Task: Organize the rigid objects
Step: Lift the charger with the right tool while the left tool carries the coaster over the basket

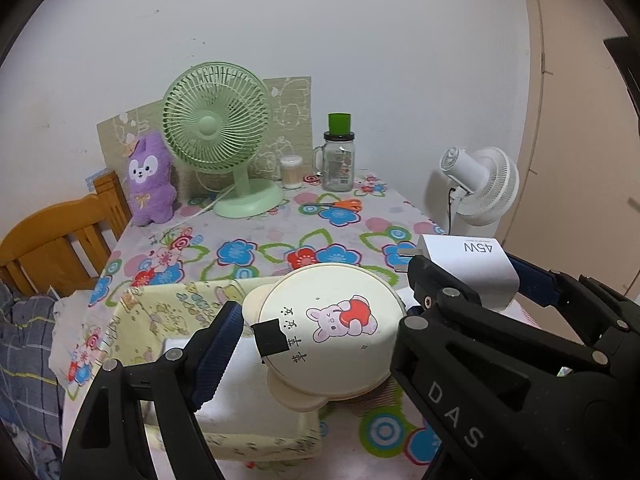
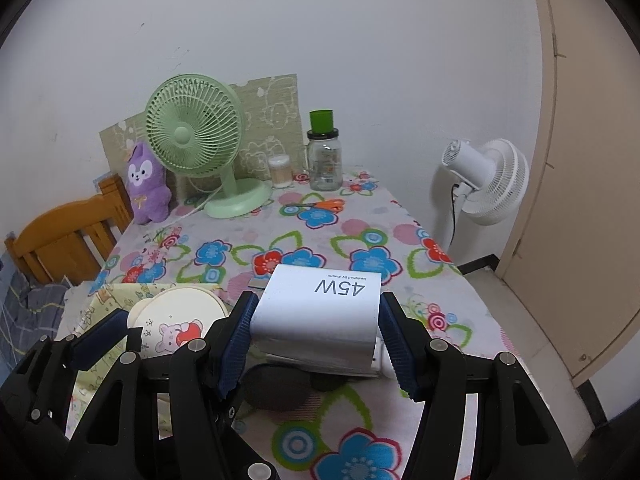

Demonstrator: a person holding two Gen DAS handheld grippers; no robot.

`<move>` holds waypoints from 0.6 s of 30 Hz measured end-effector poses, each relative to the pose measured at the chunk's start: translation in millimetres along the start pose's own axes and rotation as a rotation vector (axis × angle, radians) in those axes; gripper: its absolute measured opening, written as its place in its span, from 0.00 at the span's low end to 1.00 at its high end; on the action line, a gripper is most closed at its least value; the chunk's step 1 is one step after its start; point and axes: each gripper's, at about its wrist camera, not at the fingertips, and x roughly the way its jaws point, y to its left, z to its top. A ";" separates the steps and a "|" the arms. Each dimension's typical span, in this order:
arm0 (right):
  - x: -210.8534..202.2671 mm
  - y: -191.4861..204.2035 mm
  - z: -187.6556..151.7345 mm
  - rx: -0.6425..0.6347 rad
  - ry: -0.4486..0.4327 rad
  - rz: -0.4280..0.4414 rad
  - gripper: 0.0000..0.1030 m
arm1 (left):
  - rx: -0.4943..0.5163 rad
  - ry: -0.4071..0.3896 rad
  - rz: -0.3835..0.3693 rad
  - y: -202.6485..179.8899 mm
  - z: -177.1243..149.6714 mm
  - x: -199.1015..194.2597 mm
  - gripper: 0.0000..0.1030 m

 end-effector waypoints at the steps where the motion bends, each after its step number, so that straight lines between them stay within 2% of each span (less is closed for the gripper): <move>1: 1.0 2.8 0.7 -0.002 0.001 0.002 0.62 | 0.001 0.001 0.002 2.4 0.5 0.5 0.81; 18: 23.0 55.8 7.3 -0.047 0.031 0.040 0.62 | -0.021 0.028 0.045 55.1 -0.4 10.6 0.81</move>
